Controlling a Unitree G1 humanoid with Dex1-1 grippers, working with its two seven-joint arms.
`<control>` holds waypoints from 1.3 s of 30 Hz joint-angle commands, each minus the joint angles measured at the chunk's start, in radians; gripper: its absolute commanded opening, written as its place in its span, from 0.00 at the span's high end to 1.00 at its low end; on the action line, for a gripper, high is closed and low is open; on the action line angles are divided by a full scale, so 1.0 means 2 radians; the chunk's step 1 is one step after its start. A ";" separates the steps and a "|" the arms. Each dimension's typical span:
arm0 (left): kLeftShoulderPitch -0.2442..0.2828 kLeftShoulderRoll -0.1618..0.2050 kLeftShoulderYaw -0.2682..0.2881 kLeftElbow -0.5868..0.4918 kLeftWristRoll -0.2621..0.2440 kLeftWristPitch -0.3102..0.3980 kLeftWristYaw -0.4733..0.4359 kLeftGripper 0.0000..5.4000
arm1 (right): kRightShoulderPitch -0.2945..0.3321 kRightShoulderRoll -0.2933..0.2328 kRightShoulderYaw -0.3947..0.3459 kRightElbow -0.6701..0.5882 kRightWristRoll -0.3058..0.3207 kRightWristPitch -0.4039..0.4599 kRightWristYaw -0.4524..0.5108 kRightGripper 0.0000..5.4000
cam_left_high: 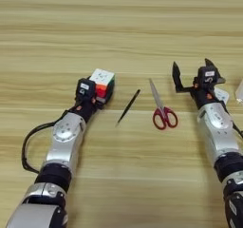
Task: Move the objects on the table
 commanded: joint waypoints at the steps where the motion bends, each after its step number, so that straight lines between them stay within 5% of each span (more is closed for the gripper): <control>1: -0.010 0.002 0.002 0.023 0.007 -0.003 0.007 0.39 | -0.011 -0.003 0.000 0.005 -0.002 -0.004 0.001 0.00; 10: -0.010 -0.001 -0.007 0.030 0.007 -0.007 -0.005 0.21 | -0.010 -0.003 0.001 0.005 -0.003 -0.003 0.001 0.00; 20: -0.006 0.000 -0.004 0.009 0.009 -0.051 0.004 0.03 | -0.009 -0.003 0.002 0.005 -0.004 -0.003 0.002 0.00; 31: -0.001 0.003 0.006 -0.018 0.003 -0.093 0.019 0.00 | -0.009 -0.003 0.003 0.005 -0.004 -0.002 0.003 0.00; 39: 0.039 -0.002 -0.016 -0.095 0.003 -0.059 0.003 0.00 | -0.008 -0.003 0.005 0.003 -0.006 -0.001 0.001 0.00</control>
